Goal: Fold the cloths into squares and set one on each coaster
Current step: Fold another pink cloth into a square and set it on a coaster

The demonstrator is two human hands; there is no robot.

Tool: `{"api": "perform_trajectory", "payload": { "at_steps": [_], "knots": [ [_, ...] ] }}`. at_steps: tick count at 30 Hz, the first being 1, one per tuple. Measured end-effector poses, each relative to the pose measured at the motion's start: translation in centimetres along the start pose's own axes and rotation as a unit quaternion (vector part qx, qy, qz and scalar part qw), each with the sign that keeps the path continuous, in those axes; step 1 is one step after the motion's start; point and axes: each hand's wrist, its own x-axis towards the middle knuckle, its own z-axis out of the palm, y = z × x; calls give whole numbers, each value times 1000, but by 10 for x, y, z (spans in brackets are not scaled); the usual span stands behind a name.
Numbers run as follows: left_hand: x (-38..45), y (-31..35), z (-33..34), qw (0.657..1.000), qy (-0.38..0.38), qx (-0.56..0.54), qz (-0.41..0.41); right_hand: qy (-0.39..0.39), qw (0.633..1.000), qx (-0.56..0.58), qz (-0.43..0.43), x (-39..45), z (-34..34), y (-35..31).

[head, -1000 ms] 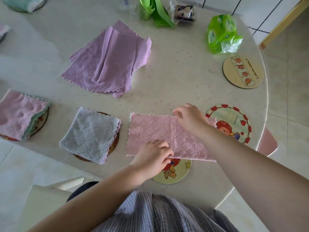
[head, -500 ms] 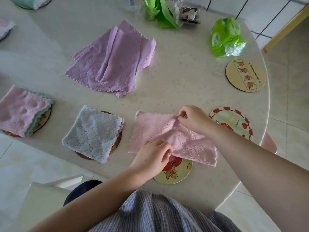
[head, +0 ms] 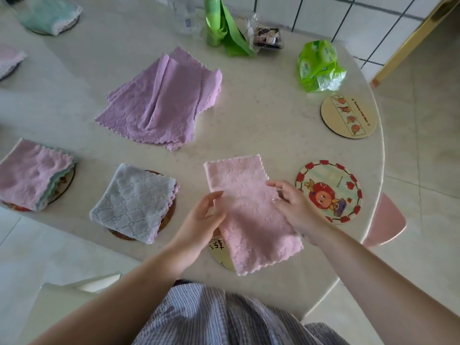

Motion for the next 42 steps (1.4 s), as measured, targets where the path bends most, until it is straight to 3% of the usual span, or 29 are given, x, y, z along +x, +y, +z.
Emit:
{"api": "perform_trajectory", "payload": {
  "at_steps": [2,7,11,16,22,27,35,42],
  "knots": [
    [3,2,-3,997,-8,80,21,8,1000,18,-16,-7,5,6],
    [15,5,-10,988,-20,155,10,-10,998,57,22,-17,25,26],
    [12,-7,-17,994,-28,104,8,-1,999,41,36,-24,31,40],
    [-6,-27,-24,997,-42,26,-58,44,997,57,17,-37,31,47],
    [-17,-35,-25,991,-77,61,-92,6,991,86,103,-46,40,60],
    [-14,-37,-27,989,-47,98,-100,-19,986,107,130,-53,39,64],
    [7,-16,-24,993,-4,76,-92,39,988,105,103,-37,26,43],
    [48,14,-19,991,23,120,-56,93,985,94,112,9,6,30]
  ]
}}
